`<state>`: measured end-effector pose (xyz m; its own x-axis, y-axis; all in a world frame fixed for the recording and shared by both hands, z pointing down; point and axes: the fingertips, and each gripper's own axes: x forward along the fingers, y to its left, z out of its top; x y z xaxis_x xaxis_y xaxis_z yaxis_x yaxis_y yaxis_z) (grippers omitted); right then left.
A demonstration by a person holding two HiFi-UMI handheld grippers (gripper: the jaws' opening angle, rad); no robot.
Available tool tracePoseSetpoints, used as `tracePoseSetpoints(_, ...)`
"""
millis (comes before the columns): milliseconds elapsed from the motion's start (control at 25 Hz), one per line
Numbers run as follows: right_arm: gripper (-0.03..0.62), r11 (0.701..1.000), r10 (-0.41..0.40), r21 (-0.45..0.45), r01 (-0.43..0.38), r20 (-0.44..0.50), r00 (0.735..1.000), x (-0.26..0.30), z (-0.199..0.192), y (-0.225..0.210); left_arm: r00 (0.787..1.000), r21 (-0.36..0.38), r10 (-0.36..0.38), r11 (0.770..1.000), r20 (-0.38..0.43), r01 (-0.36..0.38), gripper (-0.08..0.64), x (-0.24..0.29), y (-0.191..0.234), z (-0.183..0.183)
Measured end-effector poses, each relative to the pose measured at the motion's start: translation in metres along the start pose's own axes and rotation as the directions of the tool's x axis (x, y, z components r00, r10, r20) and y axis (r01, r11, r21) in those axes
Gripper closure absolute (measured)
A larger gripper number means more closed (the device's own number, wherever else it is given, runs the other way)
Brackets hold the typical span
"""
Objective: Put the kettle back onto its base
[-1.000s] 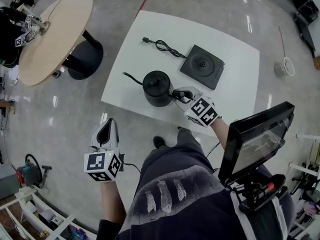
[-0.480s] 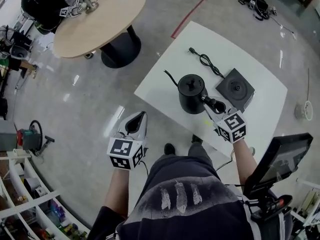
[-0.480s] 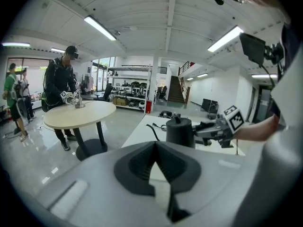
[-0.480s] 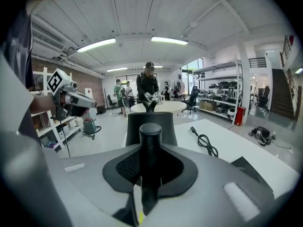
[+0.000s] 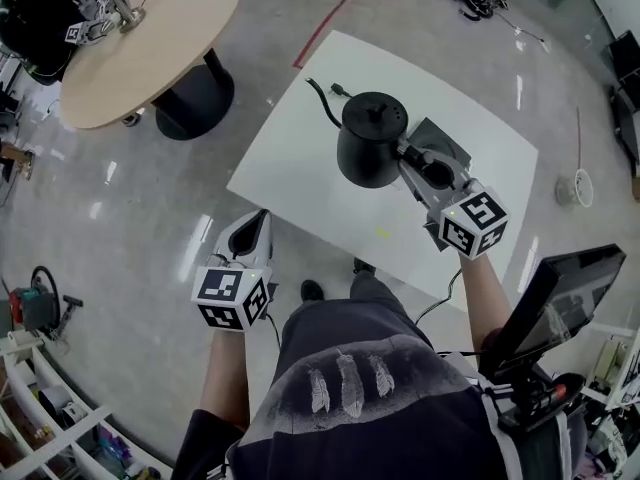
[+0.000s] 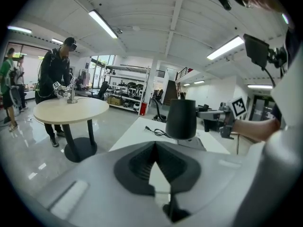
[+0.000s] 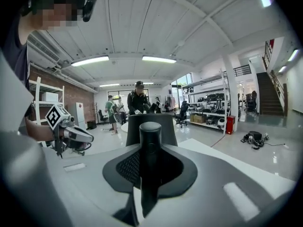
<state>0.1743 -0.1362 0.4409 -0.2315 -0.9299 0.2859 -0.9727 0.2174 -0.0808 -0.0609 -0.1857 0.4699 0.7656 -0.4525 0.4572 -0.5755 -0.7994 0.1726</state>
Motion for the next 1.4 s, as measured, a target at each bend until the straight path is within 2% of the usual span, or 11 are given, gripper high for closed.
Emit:
tracePoseSetpoints(320, 0.534, 0.99, -0.136, 0.036, 0.135, 0.03, 0.99, -0.018, 0.0, -0.053, 0.999, 0.023, -0.05, 0.998, -0.019, 0.05, 0.561, 0.031, -0.011, 0.0)
tracePoseSetpoints(520, 0.535, 0.98, -0.19, 0.074, 0.187, 0.028, 0.981, -0.031, -0.013, -0.088, 0.997, 0.033, -0.061, 0.997, -0.046, 0.063, 0.561, 0.048, -0.019, 0.001)
tracePoseSetpoints(880, 0.535, 0.967, -0.236, 0.1, 0.233, 0.018, 0.972, -0.045, -0.035, -0.134, 0.993, 0.065, -0.08, 0.994, -0.082, 0.085, 0.561, 0.076, -0.045, 0.012)
tracePoseSetpoints(1080, 0.535, 0.963, -0.239, 0.131, 0.236, 0.007, 0.971, -0.053, -0.057, -0.154, 0.992, 0.089, -0.056, 0.994, -0.117, 0.067, 0.561, 0.083, -0.062, 0.01)
tracePoseSetpoints(1400, 0.535, 0.952, -0.258, 0.172, 0.253, 0.004, 0.966, -0.06, -0.079, -0.162, 0.987, 0.094, -0.067, 0.992, -0.147, 0.081, 0.561, 0.093, -0.071, 0.012)
